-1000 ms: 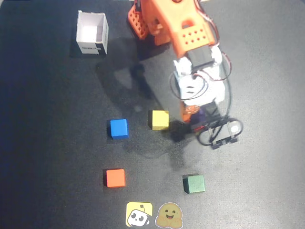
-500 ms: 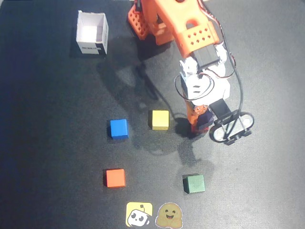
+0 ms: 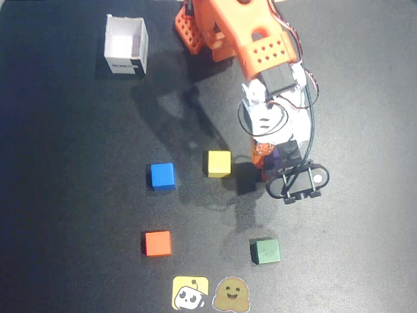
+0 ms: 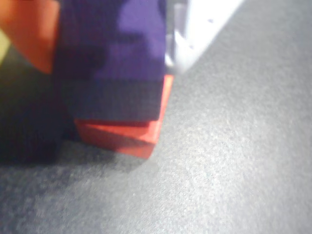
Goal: Put the purple cube on top of the red cube.
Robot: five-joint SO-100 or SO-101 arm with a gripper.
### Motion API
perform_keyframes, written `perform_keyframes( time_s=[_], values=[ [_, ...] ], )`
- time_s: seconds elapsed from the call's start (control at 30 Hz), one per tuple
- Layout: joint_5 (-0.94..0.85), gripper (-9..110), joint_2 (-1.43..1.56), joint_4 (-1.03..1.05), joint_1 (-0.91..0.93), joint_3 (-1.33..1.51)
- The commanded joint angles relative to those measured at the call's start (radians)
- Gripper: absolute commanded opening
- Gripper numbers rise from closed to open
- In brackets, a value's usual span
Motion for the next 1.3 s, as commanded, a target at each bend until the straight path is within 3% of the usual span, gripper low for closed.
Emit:
perform_keyframes(
  time_s=[0.0, 0.4, 1.27],
  values=[
    [0.034, 1, 0.048, -0.017, 0.003, -0.005],
    [0.051, 1, 0.040, -0.069, -0.020, 0.021],
    [0.025, 13, 0.084, -0.121, -0.028, 0.091]
  ],
)
